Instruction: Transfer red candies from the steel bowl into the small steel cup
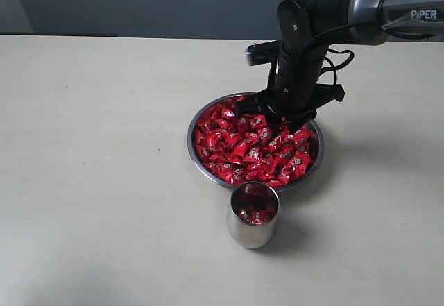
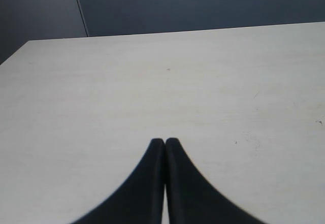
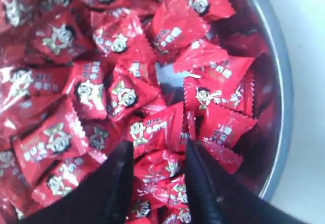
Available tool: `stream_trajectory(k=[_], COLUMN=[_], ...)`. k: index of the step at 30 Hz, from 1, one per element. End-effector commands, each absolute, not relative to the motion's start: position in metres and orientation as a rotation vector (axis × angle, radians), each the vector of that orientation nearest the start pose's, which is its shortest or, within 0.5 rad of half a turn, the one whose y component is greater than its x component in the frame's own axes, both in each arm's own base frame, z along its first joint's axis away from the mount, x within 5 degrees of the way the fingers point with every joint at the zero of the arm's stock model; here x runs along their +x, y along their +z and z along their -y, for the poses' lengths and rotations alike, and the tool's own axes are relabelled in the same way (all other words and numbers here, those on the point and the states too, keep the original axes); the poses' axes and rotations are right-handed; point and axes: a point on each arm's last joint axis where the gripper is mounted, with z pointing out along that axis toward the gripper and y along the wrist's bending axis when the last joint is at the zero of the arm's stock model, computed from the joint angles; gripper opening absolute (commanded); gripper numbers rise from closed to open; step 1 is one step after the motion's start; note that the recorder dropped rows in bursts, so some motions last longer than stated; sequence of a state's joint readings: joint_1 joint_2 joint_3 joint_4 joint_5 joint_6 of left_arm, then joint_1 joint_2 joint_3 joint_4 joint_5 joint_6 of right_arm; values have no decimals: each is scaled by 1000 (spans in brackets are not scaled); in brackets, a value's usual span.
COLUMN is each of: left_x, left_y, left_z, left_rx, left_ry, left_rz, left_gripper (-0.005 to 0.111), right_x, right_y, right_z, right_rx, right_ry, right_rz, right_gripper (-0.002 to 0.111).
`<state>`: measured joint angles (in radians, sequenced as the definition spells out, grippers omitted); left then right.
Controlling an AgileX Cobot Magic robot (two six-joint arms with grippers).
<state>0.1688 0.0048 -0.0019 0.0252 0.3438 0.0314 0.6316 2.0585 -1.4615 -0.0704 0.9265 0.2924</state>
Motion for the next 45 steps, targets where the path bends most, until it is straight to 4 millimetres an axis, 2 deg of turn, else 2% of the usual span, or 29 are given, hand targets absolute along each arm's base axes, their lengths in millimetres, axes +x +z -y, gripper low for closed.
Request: stream_trajectory(k=[1, 4, 6, 9, 23, 32, 34, 36, 37, 41, 45], left_x=[53, 53, 53, 53, 53, 53, 53, 53, 53, 53, 53], left_y=[183, 183, 183, 183, 183, 183, 183, 183, 183, 183, 183], left_z=[-10, -10, -10, -10, -10, -10, -10, -10, -10, -10, -10], left_rx=[-111, -111, -111, -111, -111, -111, -111, -111, -111, -111, -111], left_ry=[168, 168, 168, 168, 168, 168, 168, 168, 168, 168, 168], left_rz=[-1817, -1817, -1817, -1817, -1817, -1817, -1817, -1817, -1817, -1817, -1817], left_gripper=[0, 0, 0, 0, 0, 0, 0, 0, 0, 0, 0], right_x=[335, 335, 333, 333, 338, 339, 340, 341, 341, 342, 342], right_y=[164, 161, 148, 141, 140, 124, 124, 124, 124, 128, 146], right_z=[-236, -237, -237, -240, -243, -241, -240, -239, -239, -240, -239], right_rx=[-308, -209, -92, -58, -60, -93, -111, -127, -136, -181, -212], right_ry=[43, 44, 28, 70, 103, 29, 12, -7, -6, 12, 40], right_rz=[-2950, -2968, -3029, -3049, -2994, -3018, -3006, -2999, -2997, -2974, -2938], right_gripper=[34, 34, 34, 34, 34, 34, 27, 7, 1, -1, -1])
